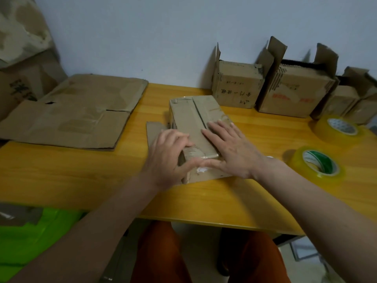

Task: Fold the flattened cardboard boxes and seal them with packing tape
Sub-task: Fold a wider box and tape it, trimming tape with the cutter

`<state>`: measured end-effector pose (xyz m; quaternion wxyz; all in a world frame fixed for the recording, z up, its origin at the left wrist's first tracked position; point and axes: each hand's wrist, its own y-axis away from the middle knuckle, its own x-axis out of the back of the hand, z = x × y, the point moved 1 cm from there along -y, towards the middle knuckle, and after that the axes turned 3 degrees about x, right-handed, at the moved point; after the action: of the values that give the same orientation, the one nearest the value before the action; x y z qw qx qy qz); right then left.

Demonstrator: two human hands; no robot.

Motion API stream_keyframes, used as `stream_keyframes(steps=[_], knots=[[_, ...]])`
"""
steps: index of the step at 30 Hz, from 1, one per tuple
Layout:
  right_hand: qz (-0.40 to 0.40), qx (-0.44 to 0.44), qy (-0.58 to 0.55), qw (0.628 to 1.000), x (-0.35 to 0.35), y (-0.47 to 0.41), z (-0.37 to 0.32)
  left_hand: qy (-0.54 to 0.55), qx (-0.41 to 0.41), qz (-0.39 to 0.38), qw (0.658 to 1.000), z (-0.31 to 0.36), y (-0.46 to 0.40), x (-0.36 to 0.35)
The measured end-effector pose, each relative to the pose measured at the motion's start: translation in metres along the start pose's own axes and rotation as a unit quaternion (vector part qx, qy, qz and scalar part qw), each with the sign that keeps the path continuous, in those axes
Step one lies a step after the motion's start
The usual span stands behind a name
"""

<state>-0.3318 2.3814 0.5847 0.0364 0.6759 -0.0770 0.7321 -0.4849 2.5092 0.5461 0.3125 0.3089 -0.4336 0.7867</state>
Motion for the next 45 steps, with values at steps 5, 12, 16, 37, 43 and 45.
stream_keyframes(steps=[5,12,16,37,43,45], knots=[[0.026,0.074,-0.027,0.997,-0.006,-0.002,0.011,-0.066,-0.063,-0.063,0.994,0.016,-0.020,-0.018],[0.120,0.174,-0.059,0.976,-0.022,0.000,0.047,-0.041,-0.188,-0.043,0.980,-0.003,-0.024,-0.023],[0.244,0.197,-0.132,0.940,-0.040,-0.002,0.053,0.027,-0.199,0.000,0.980,-0.007,-0.024,-0.031],[0.246,-0.139,-0.547,0.788,-0.042,0.015,0.015,-0.303,-0.065,-0.116,0.944,0.050,-0.047,-0.030],[0.207,-0.141,-0.491,0.834,-0.008,0.016,0.024,-0.209,-0.159,0.101,0.960,0.031,0.004,-0.048],[0.152,-0.065,-0.421,0.892,0.005,0.016,0.013,-0.198,-0.160,0.144,0.956,0.028,0.013,-0.049]])
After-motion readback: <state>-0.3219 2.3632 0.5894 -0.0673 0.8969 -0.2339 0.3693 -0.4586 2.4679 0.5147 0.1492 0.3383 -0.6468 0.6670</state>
